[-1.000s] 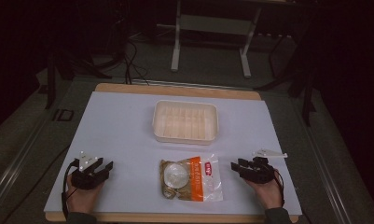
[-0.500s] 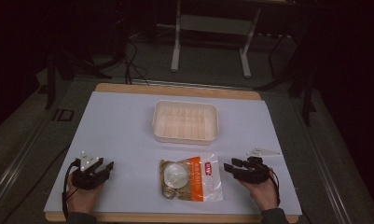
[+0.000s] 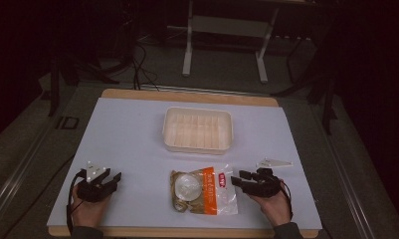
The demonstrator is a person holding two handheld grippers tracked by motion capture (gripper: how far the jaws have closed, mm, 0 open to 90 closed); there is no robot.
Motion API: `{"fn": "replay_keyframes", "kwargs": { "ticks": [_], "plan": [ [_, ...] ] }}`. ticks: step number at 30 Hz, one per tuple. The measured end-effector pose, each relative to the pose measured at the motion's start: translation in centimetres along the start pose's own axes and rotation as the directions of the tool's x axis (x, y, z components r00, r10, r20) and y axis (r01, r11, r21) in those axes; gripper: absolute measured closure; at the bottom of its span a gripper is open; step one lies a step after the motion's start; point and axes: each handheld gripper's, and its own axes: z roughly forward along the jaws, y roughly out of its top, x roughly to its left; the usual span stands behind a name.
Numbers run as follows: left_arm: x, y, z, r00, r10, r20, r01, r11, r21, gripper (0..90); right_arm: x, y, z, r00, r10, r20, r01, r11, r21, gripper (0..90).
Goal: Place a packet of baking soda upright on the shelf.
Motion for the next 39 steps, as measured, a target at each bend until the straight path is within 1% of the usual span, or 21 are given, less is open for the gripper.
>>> {"fn": "replay_keyframes", "kwargs": {
  "ticks": [3,4,5,8,11,12,14,16,19,22,25,28,30,31,33,36,39],
  "plan": [
    [0.0,0.0,0.0,1.0,0.0,-0.001,0.0,1.0,0.0,53.8,0.3,-0.2,0.6,0.9995,0.006,-0.03,-0.006,1.0,0.014,50.5],
    [0.0,0.0,0.0,1.0,0.0,-0.001,0.0,1.0,0.0,53.8,0.3,-0.2,0.6,0.9995,0.006,-0.03,-0.006,1.0,0.014,50.5],
    [0.0,0.0,0.0,1.0,0.0,-0.001,0.0,1.0,0.0,53.8,0.4,-0.4,1.1,0.9983,0.014,-0.057,-0.012,1.0,0.023,50.6],
    [0.0,0.0,0.0,1.0,0.0,0.001,0.0,1.0,0.0,53.8,0.6,-0.6,1.9,0.9962,0.024,-0.083,-0.02,0.999,0.044,52.2],
    [0.0,0.0,0.0,1.0,-0.001,0.001,0.001,1.0,0.0,53.7,0.7,-0.8,2.5,0.9942,0.047,-0.097,-0.041,0.997,0.065,58.5],
    [0.0,0.0,0.0,1.0,-0.001,0.001,0.001,1.0,0.0,53.6,0.7,-0.8,2.5,0.9942,0.047,-0.097,-0.041,0.997,0.065,58.5],
    [0.0,0.0,0.0,1.0,0.001,0.001,-0.001,1.0,0.002,53.5,0.6,-1.0,2.9,0.9902,0.066,-0.123,-0.057,0.995,0.079,66.9],
    [0.0,0.0,0.1,1.0,0.003,-0.001,-0.003,1.0,0.004,53.5,0.7,-1.1,3.0,0.9887,0.066,-0.134,-0.055,0.995,0.083,71.2],
    [0.0,0.0,0.1,1.0,0.004,-0.003,-0.004,1.0,0.003,53.4,0.6,-1.1,3.1,0.9866,0.072,-0.146,-0.06,0.994,0.087,72.2],
    [0.0,0.0,0.0,1.0,0.004,-0.003,-0.004,1.0,0.003,53.4,0.2,-1.4,3.4,0.9811,0.101,-0.165,-0.085,0.991,0.1,69.7],
    [0.0,0.0,0.1,1.0,0.004,-0.002,-0.004,1.0,0.005,53.4,0.2,-1.5,3.6,0.9751,0.117,-0.188,-0.099,0.989,0.107,71.2],
    [0.0,0.0,0.1,1.0,0.003,-0.002,-0.003,1.0,0.005,53.4,0.2,-1.5,3.6,0.9687,0.125,-0.214,-0.103,0.989,0.11,79.3],
    [0.0,0.0,0.1,1.0,0.004,-0.002,-0.004,1.0,0.004,53.3,0.4,-1.5,3.6,0.9654,0.123,-0.23,-0.101,0.989,0.103,87.7],
    [0.0,0.0,0.0,1.0,0.003,-0.002,-0.003,1.0,0.002,53.4,0.5,-1.4,3.6,0.9644,0.122,-0.235,-0.1,0.99,0.101,89.6],
    [0.0,0.0,0.0,1.0,0.003,-0.002,-0.003,1.0,0.004,53.3,0.8,-1.3,3.5,0.9684,0.111,-0.223,-0.093,0.991,0.093,89.9],
    [0.0,0.0,0.1,1.0,0.003,-0.002,-0.003,1.0,0.004,53.2,1.0,-1.1,3.3,0.9683,0.114,-0.222,-0.098,0.992,0.081,90.0],
    [-0.1,0.0,0.1,1.0,0.006,-0.004,-0.006,1.0,0.005,53.1,1.2,-0.8,3.3,0.9714,0.107,-0.212,-0.091,0.992,0.084,90.0]
  ]
}}
